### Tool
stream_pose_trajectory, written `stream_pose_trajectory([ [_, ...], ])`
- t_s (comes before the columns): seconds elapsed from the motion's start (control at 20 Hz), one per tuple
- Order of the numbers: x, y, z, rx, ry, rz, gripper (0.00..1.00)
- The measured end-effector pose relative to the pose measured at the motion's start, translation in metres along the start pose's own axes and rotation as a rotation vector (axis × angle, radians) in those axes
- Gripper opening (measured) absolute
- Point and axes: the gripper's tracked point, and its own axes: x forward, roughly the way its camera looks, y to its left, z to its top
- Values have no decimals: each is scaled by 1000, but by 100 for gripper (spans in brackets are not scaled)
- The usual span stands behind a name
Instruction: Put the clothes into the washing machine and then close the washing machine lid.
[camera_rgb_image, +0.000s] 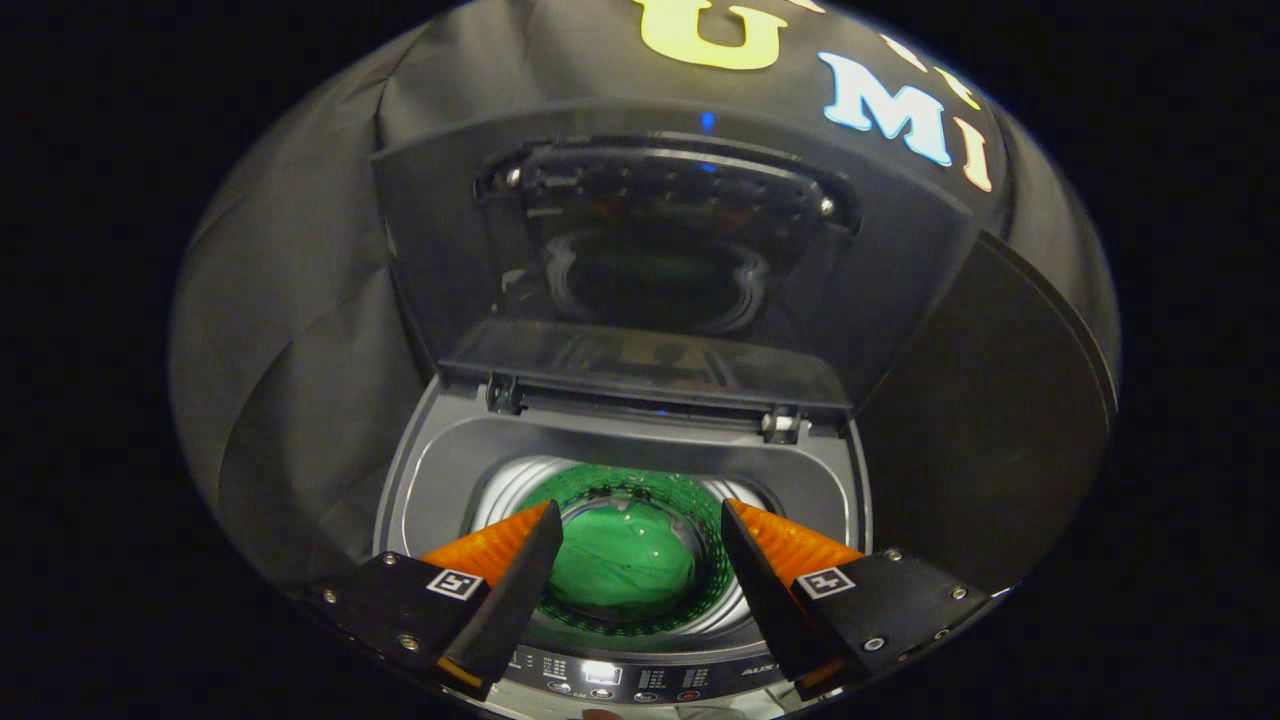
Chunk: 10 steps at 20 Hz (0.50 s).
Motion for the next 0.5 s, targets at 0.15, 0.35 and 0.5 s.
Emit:
stream_pose_trajectory([
  [0.15, -20, -4, 30, 38, -66, -17, 98],
  [0.35, -49, -10, 68, 32, -134, -49, 98],
  [0.5, -71, -15, 101, 23, -189, -72, 98],
])
